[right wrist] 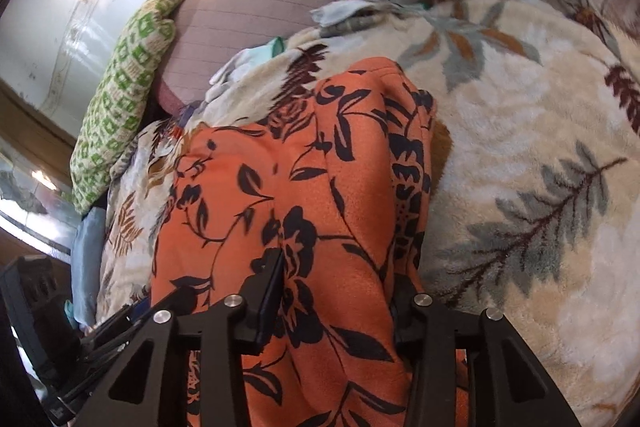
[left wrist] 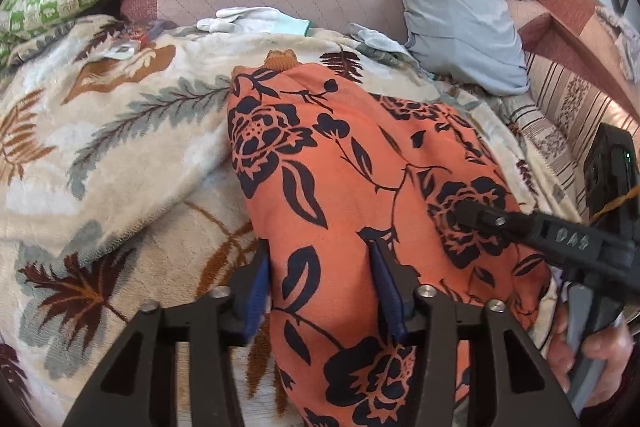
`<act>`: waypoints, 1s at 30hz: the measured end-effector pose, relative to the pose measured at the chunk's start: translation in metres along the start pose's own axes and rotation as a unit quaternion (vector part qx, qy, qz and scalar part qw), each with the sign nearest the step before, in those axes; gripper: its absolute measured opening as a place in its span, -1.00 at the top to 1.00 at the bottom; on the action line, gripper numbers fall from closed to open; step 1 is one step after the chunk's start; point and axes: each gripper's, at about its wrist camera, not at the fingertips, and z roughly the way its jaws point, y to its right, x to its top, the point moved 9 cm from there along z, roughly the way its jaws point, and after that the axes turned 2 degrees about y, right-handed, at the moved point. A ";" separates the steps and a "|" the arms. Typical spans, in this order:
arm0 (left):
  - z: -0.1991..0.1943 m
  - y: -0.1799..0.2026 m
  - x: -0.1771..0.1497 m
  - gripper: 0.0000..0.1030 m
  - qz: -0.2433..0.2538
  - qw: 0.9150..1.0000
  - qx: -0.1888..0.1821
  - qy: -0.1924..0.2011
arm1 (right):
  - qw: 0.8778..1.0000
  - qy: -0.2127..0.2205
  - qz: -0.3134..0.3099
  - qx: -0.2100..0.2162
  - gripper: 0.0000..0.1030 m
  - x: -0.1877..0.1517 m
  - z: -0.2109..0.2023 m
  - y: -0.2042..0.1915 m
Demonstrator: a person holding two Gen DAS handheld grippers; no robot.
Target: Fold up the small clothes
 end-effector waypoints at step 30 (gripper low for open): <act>-0.006 0.009 0.002 0.13 0.049 0.998 0.039 0.021 | 0.999 0.033 -0.021 0.019 0.18 0.002 -0.008 -0.008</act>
